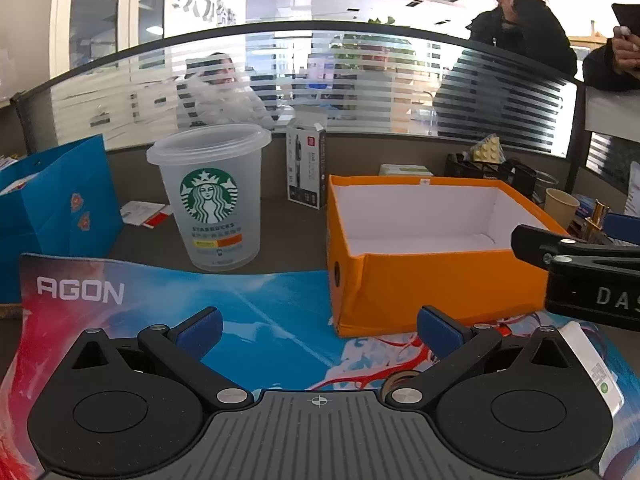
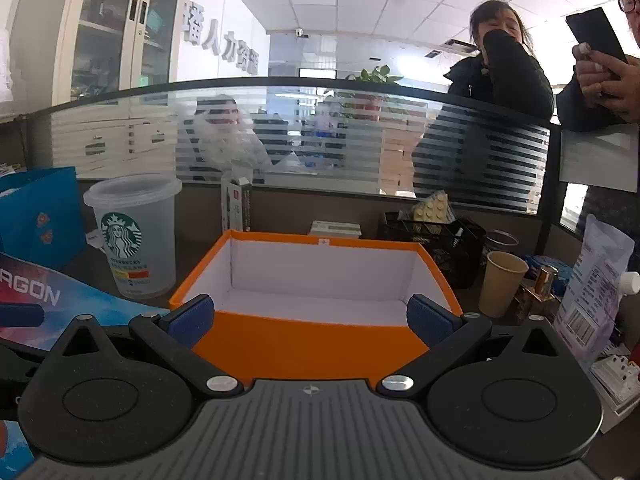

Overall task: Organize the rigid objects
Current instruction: 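Move both tools toward the cluttered items beside the orange box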

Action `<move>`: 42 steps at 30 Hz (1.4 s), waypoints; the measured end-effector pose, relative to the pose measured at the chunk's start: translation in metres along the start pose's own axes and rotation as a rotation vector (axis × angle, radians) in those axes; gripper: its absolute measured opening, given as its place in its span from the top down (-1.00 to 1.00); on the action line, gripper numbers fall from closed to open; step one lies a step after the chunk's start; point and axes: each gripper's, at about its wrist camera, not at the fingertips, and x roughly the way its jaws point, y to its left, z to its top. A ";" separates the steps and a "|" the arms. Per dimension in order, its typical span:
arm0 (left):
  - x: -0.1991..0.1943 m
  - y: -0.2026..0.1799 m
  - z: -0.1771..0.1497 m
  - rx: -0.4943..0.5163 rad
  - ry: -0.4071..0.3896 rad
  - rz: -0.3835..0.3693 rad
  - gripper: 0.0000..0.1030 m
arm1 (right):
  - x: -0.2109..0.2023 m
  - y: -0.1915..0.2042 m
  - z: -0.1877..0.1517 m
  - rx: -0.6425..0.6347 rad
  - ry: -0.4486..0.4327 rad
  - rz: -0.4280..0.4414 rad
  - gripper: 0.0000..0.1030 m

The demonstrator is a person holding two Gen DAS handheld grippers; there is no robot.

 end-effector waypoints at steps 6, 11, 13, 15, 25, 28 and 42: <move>-0.005 -0.009 -0.001 0.003 -0.010 -0.018 -1.00 | 0.000 -0.006 -0.005 -0.008 0.038 -0.049 -1.00; -0.008 -0.018 -0.003 0.019 -0.014 -0.034 -1.00 | 0.000 -0.014 -0.010 0.006 0.062 -0.073 -1.00; -0.010 -0.021 -0.004 0.025 -0.015 -0.035 -1.00 | -0.002 -0.015 -0.011 0.003 0.062 -0.084 -1.00; -0.011 -0.022 -0.005 0.027 -0.015 -0.034 -1.00 | -0.003 -0.015 -0.012 0.004 0.065 -0.088 -1.00; -0.016 -0.029 -0.009 0.048 -0.019 -0.054 -1.00 | -0.009 -0.017 -0.018 0.001 0.065 -0.102 -1.00; -0.015 -0.031 -0.009 0.075 -0.002 -0.050 -1.00 | -0.013 -0.019 -0.019 0.000 0.054 -0.102 -1.00; -0.023 -0.040 -0.018 0.118 -0.010 -0.073 -1.00 | -0.020 -0.034 -0.025 0.014 0.063 -0.135 -1.00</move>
